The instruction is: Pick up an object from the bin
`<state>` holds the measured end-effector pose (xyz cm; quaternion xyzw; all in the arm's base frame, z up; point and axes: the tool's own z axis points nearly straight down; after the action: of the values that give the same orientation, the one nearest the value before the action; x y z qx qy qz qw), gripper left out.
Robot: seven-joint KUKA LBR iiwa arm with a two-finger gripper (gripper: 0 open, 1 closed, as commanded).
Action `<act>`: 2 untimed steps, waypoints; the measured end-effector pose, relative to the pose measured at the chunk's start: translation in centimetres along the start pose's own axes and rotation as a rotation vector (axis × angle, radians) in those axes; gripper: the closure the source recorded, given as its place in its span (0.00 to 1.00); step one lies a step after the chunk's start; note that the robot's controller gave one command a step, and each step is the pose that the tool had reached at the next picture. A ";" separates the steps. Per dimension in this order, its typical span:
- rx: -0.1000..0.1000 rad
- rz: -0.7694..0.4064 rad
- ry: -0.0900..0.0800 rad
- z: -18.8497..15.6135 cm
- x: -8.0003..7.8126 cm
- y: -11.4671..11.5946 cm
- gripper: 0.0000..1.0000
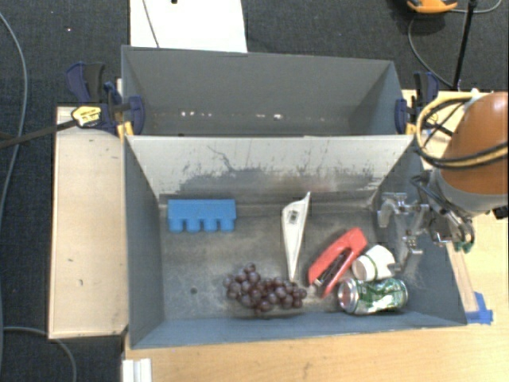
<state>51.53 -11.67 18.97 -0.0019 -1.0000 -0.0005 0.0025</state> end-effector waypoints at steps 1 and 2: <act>0.001 -0.003 -0.008 -0.4 -0.2 0.0 0.00; 0.004 -0.044 -0.014 3.3 0.7 1.5 0.00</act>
Offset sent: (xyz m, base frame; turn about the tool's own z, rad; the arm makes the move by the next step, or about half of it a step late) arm -0.0300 0.0493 -0.1176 -0.1432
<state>50.86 -10.15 15.68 0.0200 -0.9998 0.0012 -0.0047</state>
